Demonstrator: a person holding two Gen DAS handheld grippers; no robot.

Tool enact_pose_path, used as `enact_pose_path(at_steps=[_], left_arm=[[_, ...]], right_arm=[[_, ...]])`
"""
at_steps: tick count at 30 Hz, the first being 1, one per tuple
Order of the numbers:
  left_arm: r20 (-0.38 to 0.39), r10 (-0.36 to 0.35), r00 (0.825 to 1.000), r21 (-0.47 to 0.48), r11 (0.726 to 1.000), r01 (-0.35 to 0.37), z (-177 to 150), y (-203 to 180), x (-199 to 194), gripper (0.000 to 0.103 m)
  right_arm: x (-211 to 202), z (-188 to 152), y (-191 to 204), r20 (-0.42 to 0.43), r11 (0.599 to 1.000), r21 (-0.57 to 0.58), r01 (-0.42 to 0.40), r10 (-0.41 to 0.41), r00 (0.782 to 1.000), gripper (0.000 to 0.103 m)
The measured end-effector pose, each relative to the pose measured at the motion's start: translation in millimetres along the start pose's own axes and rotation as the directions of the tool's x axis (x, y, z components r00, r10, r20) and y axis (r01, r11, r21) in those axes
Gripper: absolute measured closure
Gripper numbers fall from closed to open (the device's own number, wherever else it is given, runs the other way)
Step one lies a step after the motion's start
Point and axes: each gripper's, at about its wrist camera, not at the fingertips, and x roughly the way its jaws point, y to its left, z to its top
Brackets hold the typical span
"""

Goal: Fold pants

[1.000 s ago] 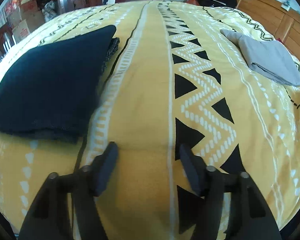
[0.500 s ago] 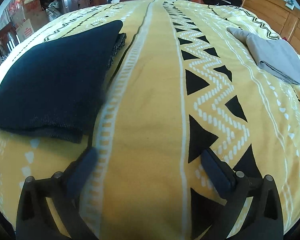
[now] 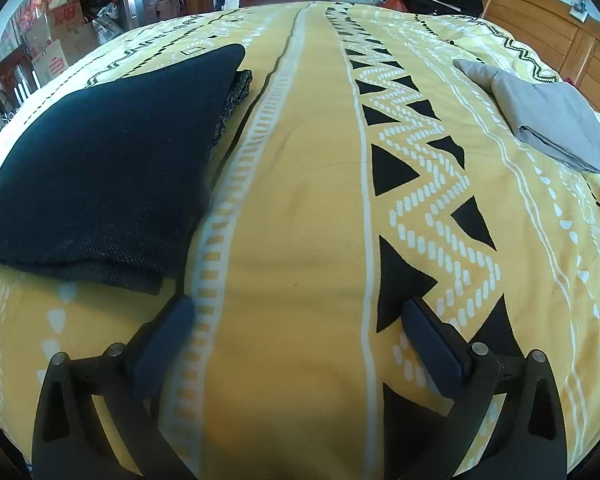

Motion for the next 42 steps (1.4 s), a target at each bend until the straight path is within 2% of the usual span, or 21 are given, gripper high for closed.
enact_pose_path(at_steps=[42], left_arm=[[0.0,-0.003,1.0,0.007,1.0,0.003,2,0,2,0.0]], right_arm=[[10,10,1,0.007,0.999,-0.008,0.042,-0.042,0.999,0.0]])
